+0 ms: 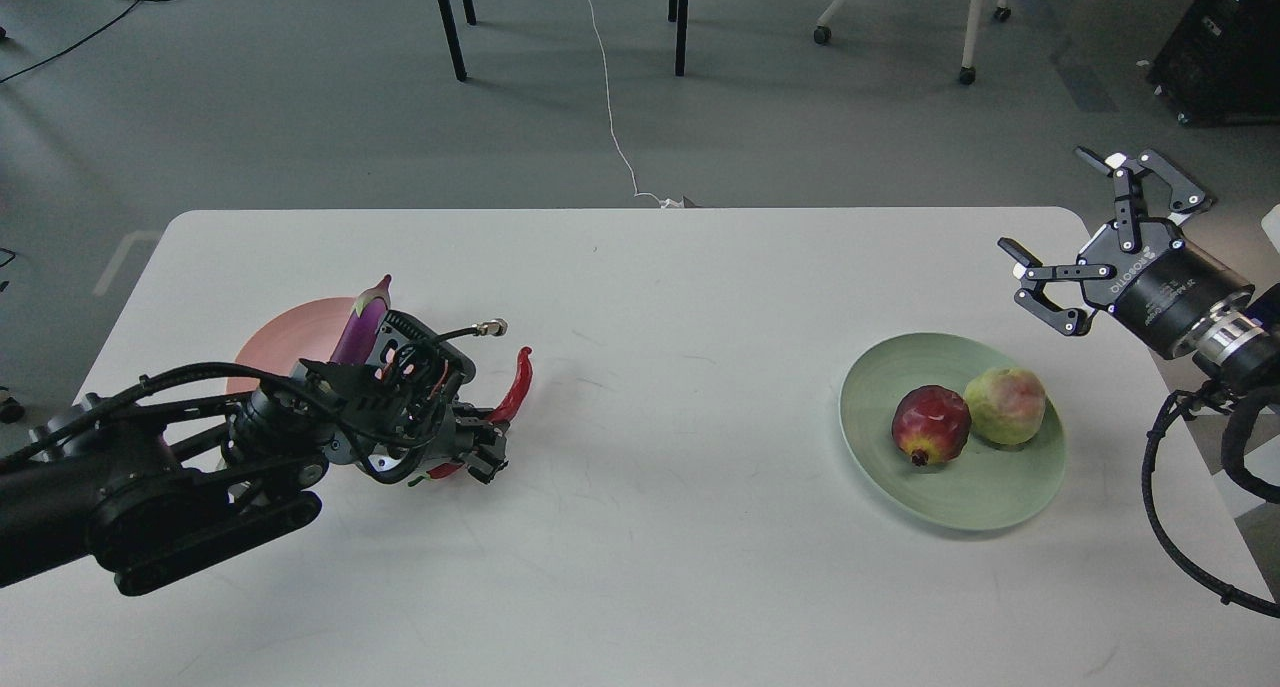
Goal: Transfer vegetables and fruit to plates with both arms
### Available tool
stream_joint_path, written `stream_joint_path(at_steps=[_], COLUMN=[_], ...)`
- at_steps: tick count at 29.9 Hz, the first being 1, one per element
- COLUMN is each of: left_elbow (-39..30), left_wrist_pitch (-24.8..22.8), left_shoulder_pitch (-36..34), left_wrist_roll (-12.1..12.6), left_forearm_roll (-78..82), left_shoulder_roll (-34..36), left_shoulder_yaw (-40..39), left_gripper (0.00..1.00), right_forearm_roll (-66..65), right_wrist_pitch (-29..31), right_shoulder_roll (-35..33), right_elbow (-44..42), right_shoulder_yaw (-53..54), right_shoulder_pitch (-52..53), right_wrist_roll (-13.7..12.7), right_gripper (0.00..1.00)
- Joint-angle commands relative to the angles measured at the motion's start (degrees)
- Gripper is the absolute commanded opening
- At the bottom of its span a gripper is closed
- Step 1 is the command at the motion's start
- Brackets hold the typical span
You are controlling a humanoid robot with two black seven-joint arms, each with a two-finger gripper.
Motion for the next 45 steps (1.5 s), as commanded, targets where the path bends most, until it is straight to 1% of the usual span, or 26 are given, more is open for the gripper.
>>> stream_joint_path(at_steps=[1,5,7,10,13,16,19,21,23,26,27,30,31,34,37,38,40,41,45], left_elbow=[-2.07,-5.41,-5.51,-4.63,-0.77,1.25,4.85,5.48,5.48,5.57,5.65,6.61,7.23,7.5,7.5,7.5,7.5,7.59,7.85], left_wrist_pitch=[0.0,0.0,0.0,0.0,0.0,0.0,0.0,0.0,0.0,0.0,0.0,0.0,0.0,0.0,1.98,2.86,5.66,7.85,19.45], left_shoulder_pitch=[-0.08,-0.08,-0.26,-0.17,-0.08,0.0,0.27,0.44,0.79,1.85,1.94,2.02,2.11,2.03,1.76,1.67,1.76,1.85,1.94], left_wrist_roll=[-0.18,-0.27,-0.27,-0.27,-0.27,-0.27,-0.35,-0.35,-0.27,-0.09,-0.09,-0.09,-0.09,-0.18,-0.18,-0.18,-0.27,-0.27,-0.27], left_forearm_roll=[-1.36,-5.49,-6.98,-7.34,-6.9,-6.73,-6.64,-6.73,-6.9,-6.9,-6.9,-6.9,-6.99,-7.34,-8.22,-9.96,-16.18,-20.31,-43.4], left_shoulder_roll=[2.69,7.96,11.12,14.64,15.62,15.88,15.79,15.7,15.62,15.09,15.0,14.83,14.83,14.82,14.91,14.91,14.74,14.39,10.53], left_shoulder_yaw=[-2.37,-5.53,-7.9,-9.05,-9.06,-8.97,-8.97,-8.79,-8.7,-8.7,-8.7,-8.7,-8.79,-9.05,-9.32,-9.84,-12.03,-13.35,-16.87], left_gripper=[0.09,0.1,0.1,0.1,0.11,0.11,0.11,0.12,0.19,0.35,0.38,0.4,0.42,0.51,0.63,0.68,0.85,0.89,0.97], right_forearm_roll=[0.0,-0.09,0.0,-0.09,0.0,-0.09,-0.09,-0.09,-0.09,-0.09,-0.09,-0.09,-0.09,-0.09,-0.09,-0.09,-0.09,-0.09,-0.09], right_wrist_pitch=[0.0,0.0,0.0,0.0,0.0,0.0,0.0,0.0,0.0,0.0,0.0,0.0,0.0,0.0,0.0,0.0,0.0,0.0,0.0], right_shoulder_roll=[0.09,0.09,0.0,0.0,0.0,0.08,0.0,0.0,0.0,0.0,0.08,0.26,0.52,0.79,0.88,1.05,1.58,1.75,2.37], right_elbow=[-0.09,0.08,0.0,0.0,0.0,0.17,0.17,0.0,-0.09,-0.18,-0.18,-0.09,-0.18,-0.18,-0.18,-0.27,-0.62,-0.79,-3.07], right_shoulder_yaw=[0.0,0.08,0.09,0.17,0.09,0.0,0.0,-0.09,-0.18,-0.18,-0.18,-0.09,-0.09,-0.09,-0.09,0.0,0.44,0.61,3.94], right_shoulder_pitch=[0.0,0.0,0.0,0.0,0.0,0.0,0.0,0.0,-0.09,-0.44,-0.44,-0.44,-0.44,-0.44,-0.44,-0.44,-0.26,0.0,0.09], right_wrist_roll=[0.0,0.0,0.0,0.0,0.0,0.0,0.0,0.0,0.0,0.0,0.0,0.0,0.0,0.0,0.0,0.0,0.0,0.0,0.0], right_gripper=[0.99,0.99,0.99,0.99,0.99,0.99,0.99,0.99,0.99,0.99,0.99,0.99,0.99,0.99,0.99,0.99,0.99,0.99,0.99])
